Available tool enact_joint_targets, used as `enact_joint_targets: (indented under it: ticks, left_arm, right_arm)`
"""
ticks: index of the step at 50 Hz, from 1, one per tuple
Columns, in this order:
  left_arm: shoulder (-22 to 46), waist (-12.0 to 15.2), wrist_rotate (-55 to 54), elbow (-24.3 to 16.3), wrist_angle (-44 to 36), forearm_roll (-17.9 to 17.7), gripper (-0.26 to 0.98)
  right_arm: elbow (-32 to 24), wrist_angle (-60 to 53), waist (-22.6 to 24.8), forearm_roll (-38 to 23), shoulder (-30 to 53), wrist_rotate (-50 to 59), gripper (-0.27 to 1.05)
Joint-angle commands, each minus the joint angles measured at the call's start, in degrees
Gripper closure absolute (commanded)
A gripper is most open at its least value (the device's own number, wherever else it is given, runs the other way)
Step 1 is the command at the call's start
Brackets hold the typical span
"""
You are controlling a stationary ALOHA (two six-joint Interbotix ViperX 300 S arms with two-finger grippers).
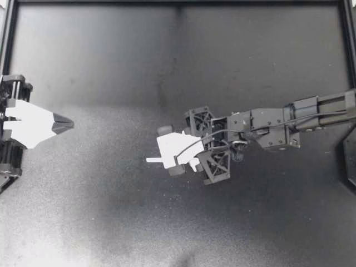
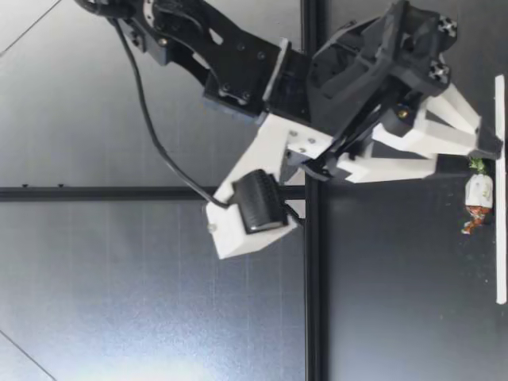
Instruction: Pick up the candy and unwrap it.
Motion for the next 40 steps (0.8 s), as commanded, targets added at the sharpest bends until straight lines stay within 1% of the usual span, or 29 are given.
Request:
enact_joint_targets:
  ticks: [1,6,15,20,24,30,40]
  left_arm:
    - [0.26,0.00,-0.09,-0.62,-0.44,-0.09,0.84]
    - [0.35,0.09,-0.09,-0.70,-0.44,-0.09,0.84]
    - [0.35,0.09,-0.09,-0.62,-0.44,-0.09,0.84]
    - [0.35,0.09,0.00,-0.62,-0.53,0.00,0.84]
    - [0.44,0.09,0.00,-0.53,-0.53,0.00,0.84]
    - [1.67,0.09,-0.09,-0.62,-0.44,0.00,0.84]
    - [7.03,0.09,0.18,-1.58,-0.44,-0.09,0.80]
  right_arm:
    - [-1.14,0.09,-0.53,-0.09,-0.70,0.09,0.44]
    - [-1.32,0.79,-0.79,0.00,-0.18,0.53,0.54]
    - [-2.81,4.75,-1.58,0.44,0.70,0.97,0.82]
    - [-3.34,4.75,-1.58,0.53,0.35,0.97,0.91]
    - [-3.43,4.75,-1.67,0.70,-0.62,1.05,0.95]
    - [-3.25,5.19,-1.58,1.41,-3.52,1.41,0.95]
    - [-2.11,6.15,-1.41,4.13,-10.02,2.20,0.95]
